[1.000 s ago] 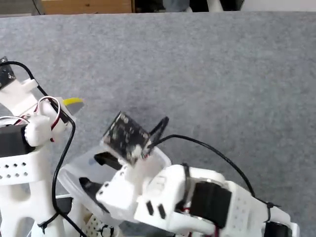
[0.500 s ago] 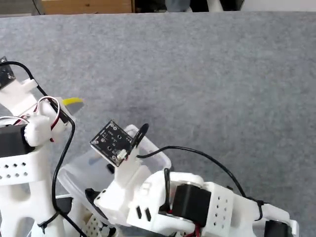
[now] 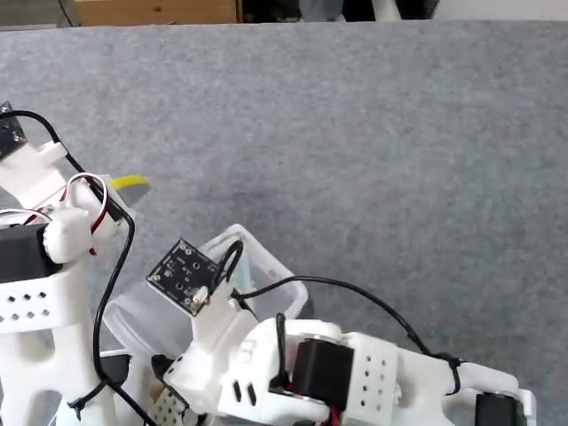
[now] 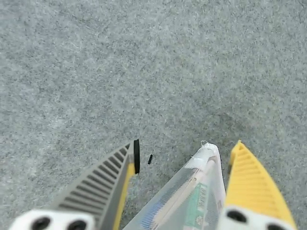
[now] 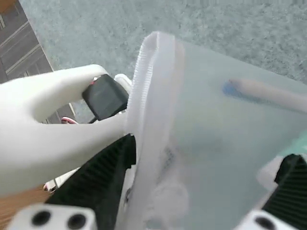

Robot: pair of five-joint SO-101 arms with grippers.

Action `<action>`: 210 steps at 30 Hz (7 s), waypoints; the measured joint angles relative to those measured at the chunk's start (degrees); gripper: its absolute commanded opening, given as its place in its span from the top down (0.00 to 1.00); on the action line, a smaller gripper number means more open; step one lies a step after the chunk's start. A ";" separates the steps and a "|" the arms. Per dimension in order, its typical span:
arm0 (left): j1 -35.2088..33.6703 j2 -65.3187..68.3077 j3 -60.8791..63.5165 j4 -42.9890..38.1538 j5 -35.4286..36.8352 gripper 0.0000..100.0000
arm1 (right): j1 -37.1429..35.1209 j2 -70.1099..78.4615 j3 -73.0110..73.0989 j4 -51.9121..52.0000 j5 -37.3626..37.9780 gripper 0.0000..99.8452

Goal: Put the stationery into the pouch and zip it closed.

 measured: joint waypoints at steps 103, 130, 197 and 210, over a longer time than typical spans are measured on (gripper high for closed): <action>16.97 -0.09 2.99 -6.42 -4.22 0.97 | 37.01 -0.09 -13.63 1.05 10.64 0.93; 16.70 10.11 2.81 -22.15 5.10 0.97 | 32.70 -39.38 -1.76 14.59 25.23 0.66; 23.91 34.46 -20.31 -19.69 10.46 0.97 | 35.96 -38.59 29.71 -41.58 0.26 0.96; 24.53 31.91 -20.75 -19.52 10.46 0.97 | 39.47 -38.86 29.71 -41.67 8.35 0.99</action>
